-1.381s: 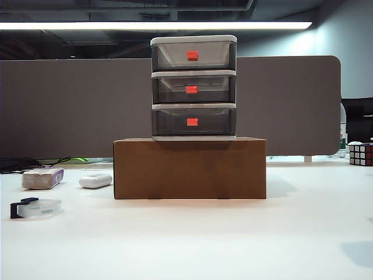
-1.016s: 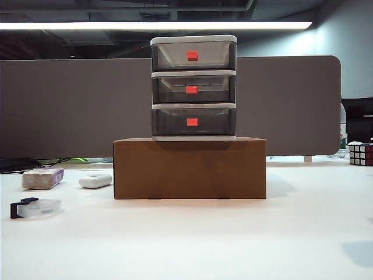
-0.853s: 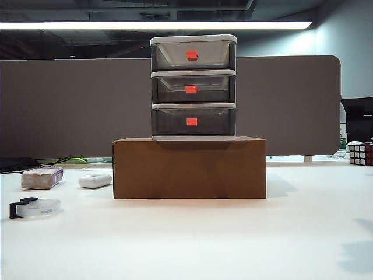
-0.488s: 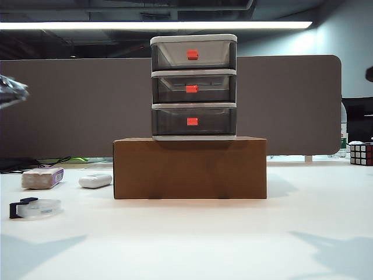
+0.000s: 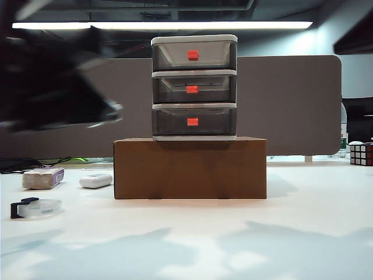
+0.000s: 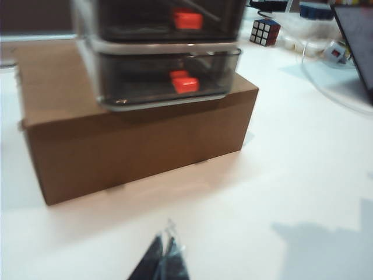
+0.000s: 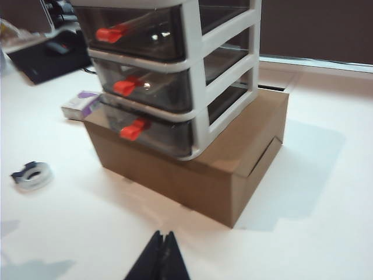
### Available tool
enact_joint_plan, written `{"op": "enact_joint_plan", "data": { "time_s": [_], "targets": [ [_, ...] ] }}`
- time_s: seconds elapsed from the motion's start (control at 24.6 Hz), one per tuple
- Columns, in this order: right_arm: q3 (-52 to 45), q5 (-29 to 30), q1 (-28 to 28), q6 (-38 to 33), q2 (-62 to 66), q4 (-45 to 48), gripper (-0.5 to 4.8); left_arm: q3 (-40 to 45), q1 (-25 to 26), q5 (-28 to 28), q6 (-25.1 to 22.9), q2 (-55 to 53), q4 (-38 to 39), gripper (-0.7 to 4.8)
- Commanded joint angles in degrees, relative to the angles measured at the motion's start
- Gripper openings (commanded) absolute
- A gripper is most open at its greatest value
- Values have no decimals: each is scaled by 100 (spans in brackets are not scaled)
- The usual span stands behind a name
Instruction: Open the third layer of the drawer on the table, pick up the transparent tape on the table and put it in, and finally close the drawer.
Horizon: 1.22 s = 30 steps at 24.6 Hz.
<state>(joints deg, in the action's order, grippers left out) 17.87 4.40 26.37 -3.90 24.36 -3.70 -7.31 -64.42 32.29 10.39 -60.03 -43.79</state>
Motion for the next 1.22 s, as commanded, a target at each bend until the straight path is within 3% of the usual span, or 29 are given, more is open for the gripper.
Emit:
{"op": "enact_joint_plan", "data": {
  "time_s": [0.04,0.2,0.28,0.37,0.45,0.53,0.61,0.69,0.89,1.02,1.1,1.22],
  "targets": [
    [614,48,35,332,1025,387,-5,-817,-4,264,-750,-1753,-1480,-6],
    [1362,455,37,651,2168,557,-5,-1558,46,225,-660,-3029,-2347,-5],
    [1628,1257,35,1392,2651,566,-5,-1794,90,205,-695,-3228,-2400,-5],
    [1906,1707,35,1650,3091,597,-5,-2031,162,205,-682,-3405,-2350,3],
    [2105,1770,35,1648,3327,592,-5,-2280,205,463,-695,-3703,-2264,69],
    [2275,1943,33,1659,3504,570,-5,-2474,210,787,-695,-3989,-2273,98],
    [2463,2017,33,1663,3757,560,-5,-2747,210,1235,-697,-4400,-2269,178],
    [2632,2127,33,1773,4030,546,-5,-2946,247,1373,-697,-4682,-2271,214],
    [2774,2140,31,1812,4321,529,-5,-3123,254,2026,-688,-4837,-2328,212],
    [2787,2129,31,1878,4395,566,-5,-3136,407,1880,-428,-4846,-2555,210],
    [2787,2122,31,1921,4404,566,-5,-3187,531,1486,-439,-4854,-2564,210],
    [2787,2120,31,1921,4404,568,-5,-3193,603,1434,-435,-4859,-2577,209]
  ]
}}
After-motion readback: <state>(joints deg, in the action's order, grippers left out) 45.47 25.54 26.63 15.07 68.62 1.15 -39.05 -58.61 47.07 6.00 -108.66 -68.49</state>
